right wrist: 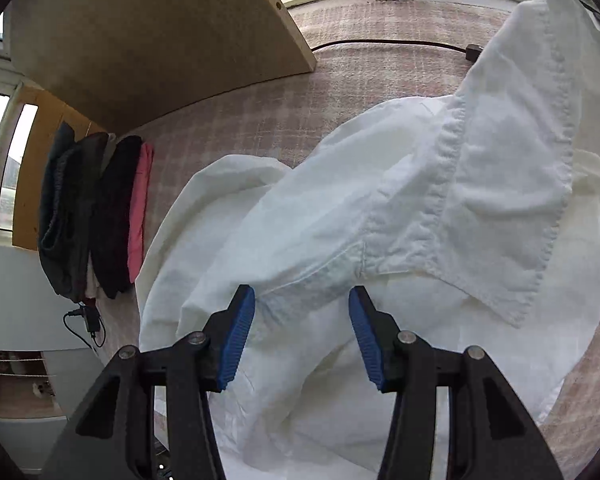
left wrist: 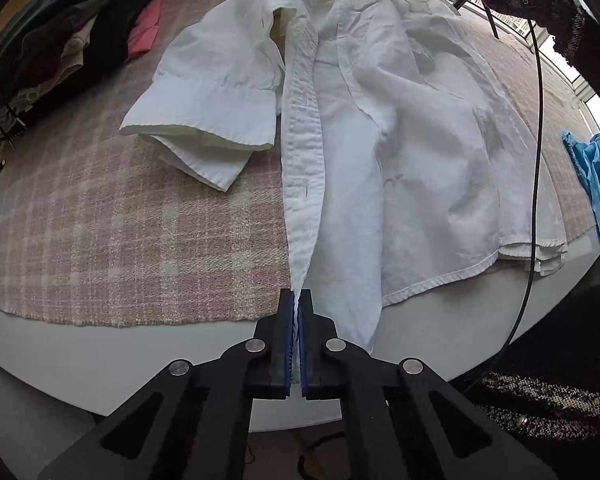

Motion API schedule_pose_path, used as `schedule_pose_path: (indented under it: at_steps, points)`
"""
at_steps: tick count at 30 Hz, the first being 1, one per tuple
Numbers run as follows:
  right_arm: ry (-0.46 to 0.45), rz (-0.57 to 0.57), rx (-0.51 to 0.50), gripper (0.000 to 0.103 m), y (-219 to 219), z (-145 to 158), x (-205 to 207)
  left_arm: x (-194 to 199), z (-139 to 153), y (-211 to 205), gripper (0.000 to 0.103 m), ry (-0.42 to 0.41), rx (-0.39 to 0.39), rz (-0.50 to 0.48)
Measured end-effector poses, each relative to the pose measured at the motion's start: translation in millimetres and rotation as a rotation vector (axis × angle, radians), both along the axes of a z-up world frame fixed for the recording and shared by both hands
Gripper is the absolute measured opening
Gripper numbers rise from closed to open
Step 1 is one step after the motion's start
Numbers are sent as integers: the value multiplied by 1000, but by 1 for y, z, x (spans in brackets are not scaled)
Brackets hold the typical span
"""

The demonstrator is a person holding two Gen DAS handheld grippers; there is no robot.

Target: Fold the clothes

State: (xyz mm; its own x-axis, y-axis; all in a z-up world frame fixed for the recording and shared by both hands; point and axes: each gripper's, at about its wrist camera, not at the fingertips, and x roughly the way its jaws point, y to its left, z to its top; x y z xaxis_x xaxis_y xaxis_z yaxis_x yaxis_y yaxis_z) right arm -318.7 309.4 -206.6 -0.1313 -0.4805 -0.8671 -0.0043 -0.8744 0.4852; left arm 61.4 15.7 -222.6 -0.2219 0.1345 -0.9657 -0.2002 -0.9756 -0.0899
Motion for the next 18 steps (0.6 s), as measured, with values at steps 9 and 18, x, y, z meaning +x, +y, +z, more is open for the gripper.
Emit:
schedule_pose_path:
  at_steps: [9,18]
  points:
    - [4,21,36,48,-18,1,-6,-6,13,-20,1,34,29,3]
    - [110,90,117,2,-36,9,-5,8,13,2,1,14,16,-17]
